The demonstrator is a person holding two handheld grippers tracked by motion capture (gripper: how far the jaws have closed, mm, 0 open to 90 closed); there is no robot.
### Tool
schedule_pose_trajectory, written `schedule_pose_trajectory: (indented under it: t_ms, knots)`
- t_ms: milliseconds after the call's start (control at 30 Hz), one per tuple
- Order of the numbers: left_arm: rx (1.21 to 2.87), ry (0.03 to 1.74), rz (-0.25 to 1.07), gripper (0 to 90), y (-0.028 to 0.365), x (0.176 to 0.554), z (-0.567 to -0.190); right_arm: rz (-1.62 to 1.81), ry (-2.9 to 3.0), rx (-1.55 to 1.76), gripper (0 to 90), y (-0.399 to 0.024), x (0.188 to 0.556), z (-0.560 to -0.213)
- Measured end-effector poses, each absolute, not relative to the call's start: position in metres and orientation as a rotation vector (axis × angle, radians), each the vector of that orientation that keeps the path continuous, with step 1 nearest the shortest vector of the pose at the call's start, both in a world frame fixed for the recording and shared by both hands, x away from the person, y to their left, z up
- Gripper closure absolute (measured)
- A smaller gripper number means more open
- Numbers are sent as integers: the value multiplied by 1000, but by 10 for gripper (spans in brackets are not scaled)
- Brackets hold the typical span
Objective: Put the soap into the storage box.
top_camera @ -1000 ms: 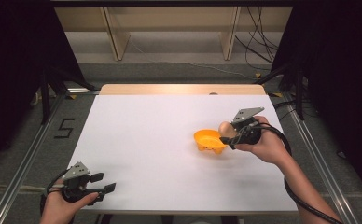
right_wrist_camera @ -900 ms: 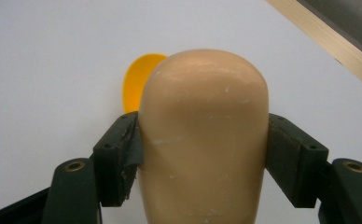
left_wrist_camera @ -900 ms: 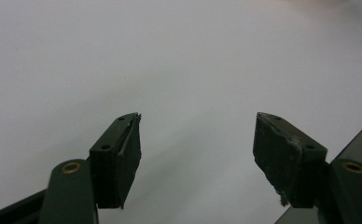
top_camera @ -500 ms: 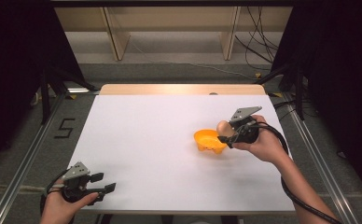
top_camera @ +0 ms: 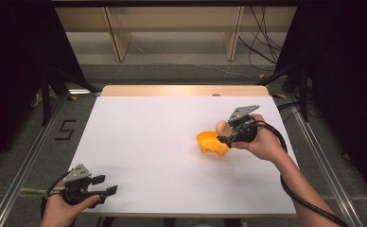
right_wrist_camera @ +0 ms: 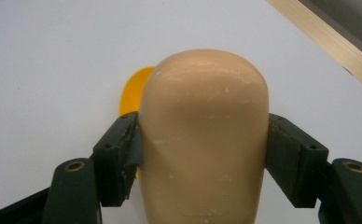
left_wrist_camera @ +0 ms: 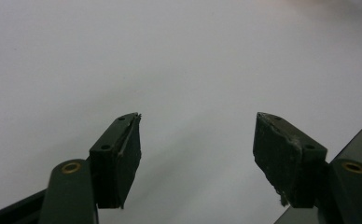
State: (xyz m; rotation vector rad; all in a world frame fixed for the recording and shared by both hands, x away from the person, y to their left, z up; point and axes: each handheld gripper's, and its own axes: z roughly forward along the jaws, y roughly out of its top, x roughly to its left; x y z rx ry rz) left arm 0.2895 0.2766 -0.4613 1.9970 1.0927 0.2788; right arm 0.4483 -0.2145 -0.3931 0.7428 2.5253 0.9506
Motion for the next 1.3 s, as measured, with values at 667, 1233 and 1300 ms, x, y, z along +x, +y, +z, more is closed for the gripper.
schedule_pose_trajectory:
  t_ms: [667, 1233, 1300]
  knots:
    - [1995, 1094, 277, 320, 276, 290, -462, 950, 2545, 772, 334, -205, 454, -397]
    - [1955, 1105, 283, 320, 275, 289, -463, 945, 2586, 740, 334, -197, 460, -407]
    - [1956, 1104, 283, 320, 275, 289, -463, 938, 2583, 746, 334, -197, 460, -408]
